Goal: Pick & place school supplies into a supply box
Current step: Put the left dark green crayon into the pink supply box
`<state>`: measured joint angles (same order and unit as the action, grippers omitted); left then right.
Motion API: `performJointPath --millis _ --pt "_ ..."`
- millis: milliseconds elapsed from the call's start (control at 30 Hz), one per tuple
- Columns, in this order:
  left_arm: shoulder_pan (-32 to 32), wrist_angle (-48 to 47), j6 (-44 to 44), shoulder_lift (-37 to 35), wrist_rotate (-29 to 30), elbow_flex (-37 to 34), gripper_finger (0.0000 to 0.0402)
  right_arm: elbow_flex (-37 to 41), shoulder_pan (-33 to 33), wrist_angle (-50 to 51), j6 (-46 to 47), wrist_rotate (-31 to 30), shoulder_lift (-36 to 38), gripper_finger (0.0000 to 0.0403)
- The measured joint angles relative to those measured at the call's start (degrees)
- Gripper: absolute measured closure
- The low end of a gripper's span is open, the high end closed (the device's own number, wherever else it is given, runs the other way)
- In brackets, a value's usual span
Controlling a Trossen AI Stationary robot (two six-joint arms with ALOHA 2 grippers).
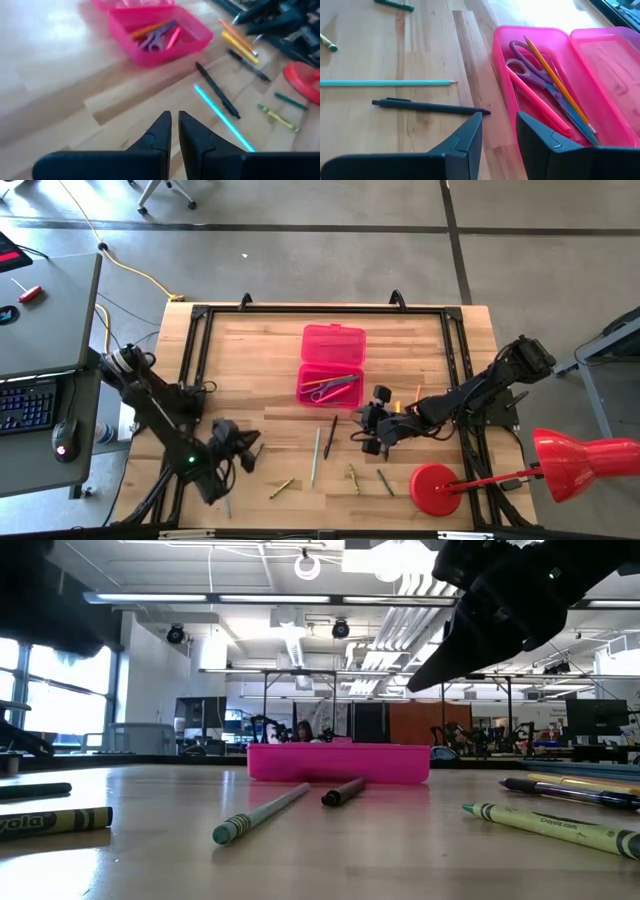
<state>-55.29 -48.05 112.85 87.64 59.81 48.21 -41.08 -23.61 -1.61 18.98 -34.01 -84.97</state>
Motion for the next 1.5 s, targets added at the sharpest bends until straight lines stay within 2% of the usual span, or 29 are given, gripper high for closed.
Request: performJointPath --millis 167,233,333,600,867,1133,1233,1333,1500 --pt "4.66 7.89 -2.99 0.00 -14.58 -5.96 0.0339 0.00 0.90 -0.70 -1.43 -0.09 0.00 0.0304" --pt "6.52 8.87 -2.99 0.00 -18.45 -7.41 0.0339 0.00 1.43 -1.22 -1.48 -0.09 0.00 0.0304" --pt "9.18 10.81 -3.57 -0.01 -21.43 -7.85 0.0339 0.00 2.24 -1.56 -1.50 -0.08 0.00 0.0304" --pt "12.70 16.09 -13.28 -0.02 -30.76 -7.19 0.0339 0.00 3.89 -2.57 -1.49 0.04 0.00 0.0304" --pt "17.08 14.54 -18.69 -0.02 -34.68 -7.38 0.0333 0.00 4.58 -3.04 -1.43 0.55 0.00 0.0304" --pt "18.54 18.19 -23.74 -0.02 -38.87 -7.43 0.0259 0.00 4.58 -3.04 -1.43 2.65 0.00 0.0304" --pt "18.54 19.32 -22.63 -0.02 -40.44 -7.43 0.0244 0.00 4.60 -3.04 -1.45 2.59 0.00 0.0304" --pt "18.58 19.04 -22.54 -0.02 -41.48 -7.23 0.0242 0.00 4.60 -3.07 -1.46 2.52 0.00 0.0304" --pt "18.57 17.37 -22.95 -0.02 -39.69 -6.23 0.0259 0.00 4.60 -3.27 -1.39 2.50 0.00 0.0304"
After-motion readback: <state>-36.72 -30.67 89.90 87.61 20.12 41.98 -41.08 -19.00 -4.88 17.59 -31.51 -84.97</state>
